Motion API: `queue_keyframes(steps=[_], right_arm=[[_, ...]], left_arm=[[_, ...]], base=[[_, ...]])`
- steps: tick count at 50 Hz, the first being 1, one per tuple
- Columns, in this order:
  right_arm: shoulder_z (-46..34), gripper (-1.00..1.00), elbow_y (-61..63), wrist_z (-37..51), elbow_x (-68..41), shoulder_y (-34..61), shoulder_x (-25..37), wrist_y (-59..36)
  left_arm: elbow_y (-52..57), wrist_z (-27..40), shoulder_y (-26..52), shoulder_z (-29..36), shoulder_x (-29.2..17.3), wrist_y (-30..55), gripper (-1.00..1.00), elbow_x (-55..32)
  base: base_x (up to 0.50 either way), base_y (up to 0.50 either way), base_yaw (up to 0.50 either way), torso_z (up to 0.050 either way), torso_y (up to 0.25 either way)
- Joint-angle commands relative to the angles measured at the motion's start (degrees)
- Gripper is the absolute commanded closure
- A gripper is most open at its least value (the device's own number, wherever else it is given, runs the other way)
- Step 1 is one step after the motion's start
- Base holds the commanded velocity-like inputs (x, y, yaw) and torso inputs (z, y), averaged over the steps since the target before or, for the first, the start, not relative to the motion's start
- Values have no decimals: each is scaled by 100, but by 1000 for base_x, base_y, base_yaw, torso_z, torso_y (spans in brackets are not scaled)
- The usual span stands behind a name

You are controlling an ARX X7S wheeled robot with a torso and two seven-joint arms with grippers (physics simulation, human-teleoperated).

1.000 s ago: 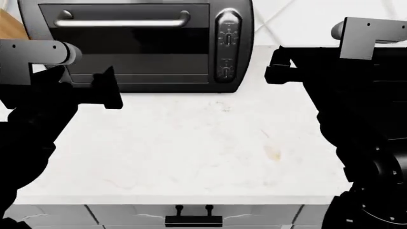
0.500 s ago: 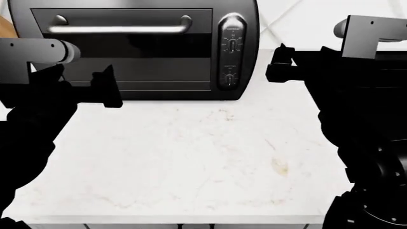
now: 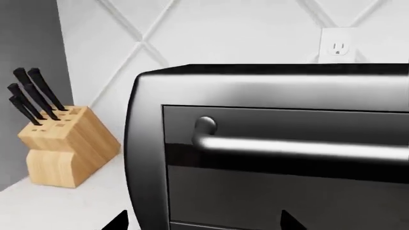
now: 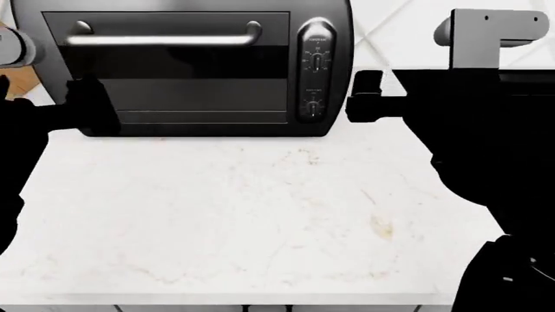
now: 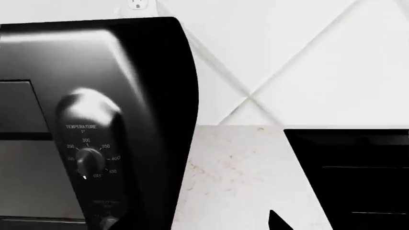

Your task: Turn on the toaster oven by setting the timer.

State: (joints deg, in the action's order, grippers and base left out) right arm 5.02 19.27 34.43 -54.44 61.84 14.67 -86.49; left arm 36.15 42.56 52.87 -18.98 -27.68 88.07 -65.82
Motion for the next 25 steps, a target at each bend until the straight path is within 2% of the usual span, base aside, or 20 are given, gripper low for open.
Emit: queue_keyframes(steps=[1,8,11,19,25], right_arm=[[-64,-100,-1005,3600,-3778,242,168,-262],[-709,-100,-1242,4962,-5421,183,161,132],[-801,-100,-1231,5088,-5346,106,118,286],[-893,-100,-784,5198,-5028,-135,-104,623],[-993,-100,-609,4731,-4237,-161,-252,745]], left_arm=[[53,2089,130,-278,-596,50,-100,-1759],[-15,2590,4,-300,-803,-115,-100,-2102],[13,2700,-47,-327,-844,-199,-100,-2166],[34,2472,-135,-229,-860,-417,-100,-1881],[24,2410,-130,-179,-895,-526,-100,-1791]], base=[[0,0,0,0,0],[0,0,0,0,0],[0,0,0,0,0],[0,0,0,0,0],[0,0,0,0,0]])
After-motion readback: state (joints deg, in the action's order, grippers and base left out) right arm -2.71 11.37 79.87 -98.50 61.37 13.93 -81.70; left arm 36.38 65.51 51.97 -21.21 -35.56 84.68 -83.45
